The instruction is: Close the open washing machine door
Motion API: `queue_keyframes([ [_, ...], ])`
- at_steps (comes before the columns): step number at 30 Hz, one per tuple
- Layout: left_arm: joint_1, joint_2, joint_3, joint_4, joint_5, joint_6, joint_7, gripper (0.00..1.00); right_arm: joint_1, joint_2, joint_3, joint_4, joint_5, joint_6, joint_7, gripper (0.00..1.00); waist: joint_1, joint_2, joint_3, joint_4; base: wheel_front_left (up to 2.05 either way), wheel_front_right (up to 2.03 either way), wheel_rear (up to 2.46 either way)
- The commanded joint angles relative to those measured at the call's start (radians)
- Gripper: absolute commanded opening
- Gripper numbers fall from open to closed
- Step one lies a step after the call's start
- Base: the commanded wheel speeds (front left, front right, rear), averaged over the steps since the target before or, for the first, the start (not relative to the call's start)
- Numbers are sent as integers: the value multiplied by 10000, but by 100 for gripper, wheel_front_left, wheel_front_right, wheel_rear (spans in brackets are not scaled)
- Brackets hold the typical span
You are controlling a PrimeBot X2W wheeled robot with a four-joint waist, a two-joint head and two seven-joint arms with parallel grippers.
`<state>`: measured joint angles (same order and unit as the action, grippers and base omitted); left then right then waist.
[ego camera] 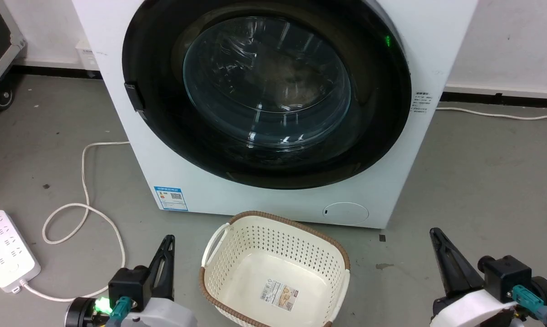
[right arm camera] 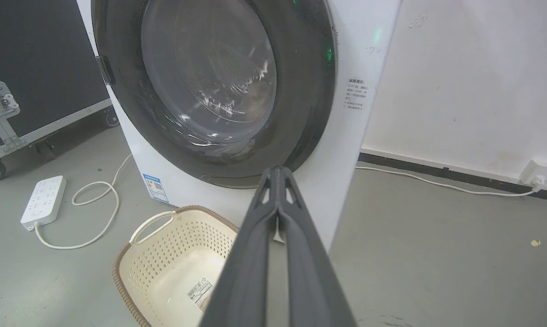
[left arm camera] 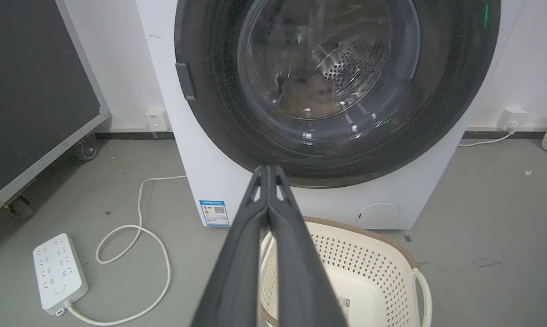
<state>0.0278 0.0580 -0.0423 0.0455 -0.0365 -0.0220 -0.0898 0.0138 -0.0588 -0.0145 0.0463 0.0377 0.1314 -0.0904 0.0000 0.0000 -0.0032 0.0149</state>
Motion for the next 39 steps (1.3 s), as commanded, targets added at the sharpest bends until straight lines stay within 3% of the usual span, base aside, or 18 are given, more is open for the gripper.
queue_keyframes([
  [1, -120, -10, 67, -75, 100, 40, 66, 0, -89, 55, 21, -102, -63, -5, 67, 0, 0, 0, 1, -7, 0, 0, 0],
  [39, -271, -75, 408, -439, 354, 212, 863, 0, -136, 84, 140, -448, -364, -7, 869, 0, 0, 0, 31, -143, 0, 0, 0],
])
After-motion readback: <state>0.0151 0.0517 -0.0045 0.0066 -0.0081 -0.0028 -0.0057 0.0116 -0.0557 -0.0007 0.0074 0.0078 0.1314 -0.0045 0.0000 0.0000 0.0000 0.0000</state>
